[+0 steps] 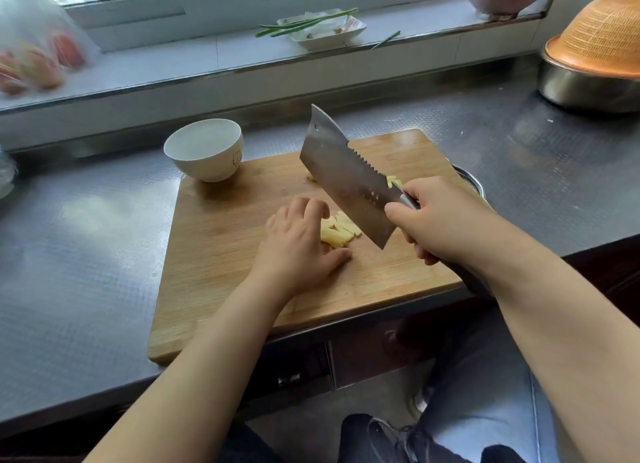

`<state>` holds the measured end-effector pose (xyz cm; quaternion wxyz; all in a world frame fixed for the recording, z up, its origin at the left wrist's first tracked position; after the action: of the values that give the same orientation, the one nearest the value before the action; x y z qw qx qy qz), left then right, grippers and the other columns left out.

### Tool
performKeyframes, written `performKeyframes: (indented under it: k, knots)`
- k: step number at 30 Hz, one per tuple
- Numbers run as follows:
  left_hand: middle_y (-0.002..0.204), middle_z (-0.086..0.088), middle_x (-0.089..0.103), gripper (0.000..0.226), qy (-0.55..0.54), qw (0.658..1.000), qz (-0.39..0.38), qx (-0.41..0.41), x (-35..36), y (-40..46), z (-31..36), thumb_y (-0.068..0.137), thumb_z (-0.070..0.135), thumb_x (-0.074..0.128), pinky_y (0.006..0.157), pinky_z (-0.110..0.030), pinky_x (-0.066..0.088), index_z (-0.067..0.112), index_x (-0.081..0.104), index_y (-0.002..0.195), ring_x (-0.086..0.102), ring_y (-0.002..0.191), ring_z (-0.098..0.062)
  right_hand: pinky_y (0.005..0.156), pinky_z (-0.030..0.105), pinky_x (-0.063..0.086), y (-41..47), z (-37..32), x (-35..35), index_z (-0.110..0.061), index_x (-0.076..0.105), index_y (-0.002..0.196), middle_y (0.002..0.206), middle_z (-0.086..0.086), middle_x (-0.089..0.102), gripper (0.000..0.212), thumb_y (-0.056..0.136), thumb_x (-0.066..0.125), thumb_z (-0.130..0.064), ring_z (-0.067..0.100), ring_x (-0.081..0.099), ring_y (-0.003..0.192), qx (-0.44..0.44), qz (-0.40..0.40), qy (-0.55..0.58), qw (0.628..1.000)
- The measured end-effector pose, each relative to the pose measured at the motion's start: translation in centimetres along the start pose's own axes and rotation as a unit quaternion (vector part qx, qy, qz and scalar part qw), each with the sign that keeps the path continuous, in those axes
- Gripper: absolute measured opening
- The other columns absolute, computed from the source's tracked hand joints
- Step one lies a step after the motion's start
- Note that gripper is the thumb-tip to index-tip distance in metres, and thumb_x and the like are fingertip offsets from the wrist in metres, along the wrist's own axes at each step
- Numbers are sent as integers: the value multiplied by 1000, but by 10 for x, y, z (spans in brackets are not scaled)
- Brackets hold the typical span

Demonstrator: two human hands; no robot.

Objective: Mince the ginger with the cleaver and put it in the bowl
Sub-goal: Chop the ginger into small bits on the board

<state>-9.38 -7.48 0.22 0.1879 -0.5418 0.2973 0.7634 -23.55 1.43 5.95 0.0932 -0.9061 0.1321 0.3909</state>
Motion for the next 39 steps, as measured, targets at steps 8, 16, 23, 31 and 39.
performKeyframes:
  k: [8,16,23,31,39]
  knots:
    - [98,2,61,21,-80,978,190,42,-38,-10,1,94,30,49,78,-34,45,16,63,97,54,90,-17,49,32,50,6,7,11,-7,59,85,67,9,59,18,96,52,-20,16,56,49,8,-47,76,996]
    - [111,11,61,19,-86,992,78,-46,-15,-4,-20,94,36,57,94,-40,41,27,71,104,44,109,-14,47,29,45,13,23,27,-15,52,78,64,7,54,19,97,50,-18,13,51,45,43,-50,163,984]
    - [121,13,56,32,-75,997,7,-36,-3,-5,-11,98,37,47,100,-40,38,29,64,124,36,118,-13,41,25,41,9,31,32,-11,51,91,61,5,50,10,98,47,-15,12,45,42,78,-61,233,967]
    - [128,12,47,33,-59,997,-35,-41,3,-4,-9,99,44,42,104,-41,35,38,61,125,27,124,-15,41,25,41,9,36,35,-8,57,104,55,2,50,14,96,46,-13,13,43,41,94,-58,287,952]
    - [133,12,45,34,28,999,-26,1,-2,0,0,99,48,36,104,-38,28,42,62,120,26,127,-18,38,23,40,10,40,27,3,57,111,55,2,49,23,97,47,-13,12,42,39,103,-41,328,938]
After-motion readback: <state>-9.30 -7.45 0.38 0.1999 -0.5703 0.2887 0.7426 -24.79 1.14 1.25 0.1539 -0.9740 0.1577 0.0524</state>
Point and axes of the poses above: each hand's wrist, its own y-axis towards the middle knuckle, its own x-axis out of the palm, z = x × y, the point moved 9 cm from there along y, towards the middle knuckle
